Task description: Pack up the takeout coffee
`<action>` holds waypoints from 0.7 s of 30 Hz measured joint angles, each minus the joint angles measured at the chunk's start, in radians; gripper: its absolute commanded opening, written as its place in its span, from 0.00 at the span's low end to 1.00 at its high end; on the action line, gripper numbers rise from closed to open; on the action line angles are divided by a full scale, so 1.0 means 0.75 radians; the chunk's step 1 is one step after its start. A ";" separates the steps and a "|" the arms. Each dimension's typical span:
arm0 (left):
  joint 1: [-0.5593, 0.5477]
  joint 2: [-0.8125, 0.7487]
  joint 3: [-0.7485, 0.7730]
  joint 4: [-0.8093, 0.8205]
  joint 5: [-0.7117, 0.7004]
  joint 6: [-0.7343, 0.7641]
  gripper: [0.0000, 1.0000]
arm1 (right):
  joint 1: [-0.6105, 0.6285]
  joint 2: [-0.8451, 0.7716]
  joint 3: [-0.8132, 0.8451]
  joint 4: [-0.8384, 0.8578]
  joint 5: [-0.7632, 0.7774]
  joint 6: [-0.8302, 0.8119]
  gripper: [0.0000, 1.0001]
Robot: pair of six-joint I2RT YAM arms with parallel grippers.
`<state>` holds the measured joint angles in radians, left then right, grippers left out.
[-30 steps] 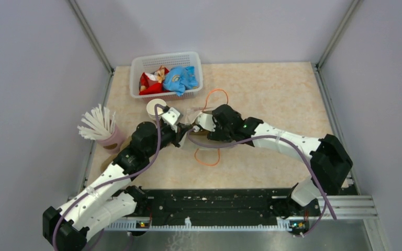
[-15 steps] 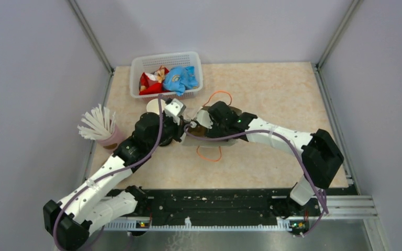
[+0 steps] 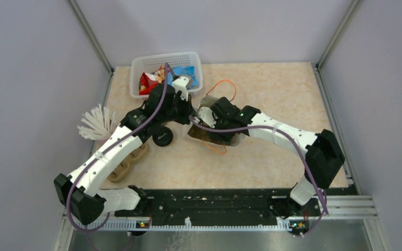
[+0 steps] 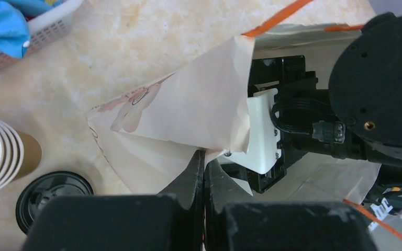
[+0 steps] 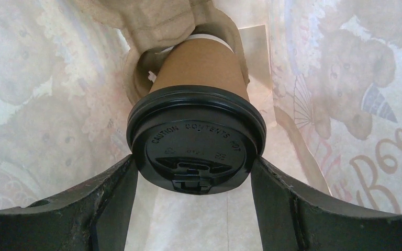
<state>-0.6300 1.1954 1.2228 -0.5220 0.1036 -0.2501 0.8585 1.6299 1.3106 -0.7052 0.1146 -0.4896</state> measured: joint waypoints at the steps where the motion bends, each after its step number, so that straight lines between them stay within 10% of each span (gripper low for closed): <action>1: 0.001 0.021 0.032 -0.035 -0.002 -0.022 0.00 | -0.002 0.000 0.001 -0.004 -0.004 0.013 0.65; 21: 0.082 0.237 0.290 -0.414 -0.156 -0.234 0.00 | 0.081 0.239 0.239 -0.262 0.362 0.346 0.68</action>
<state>-0.5682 1.3731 1.4406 -0.8322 -0.0135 -0.4255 0.9192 1.8091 1.4895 -0.9016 0.3859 -0.2302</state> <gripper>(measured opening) 0.006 0.688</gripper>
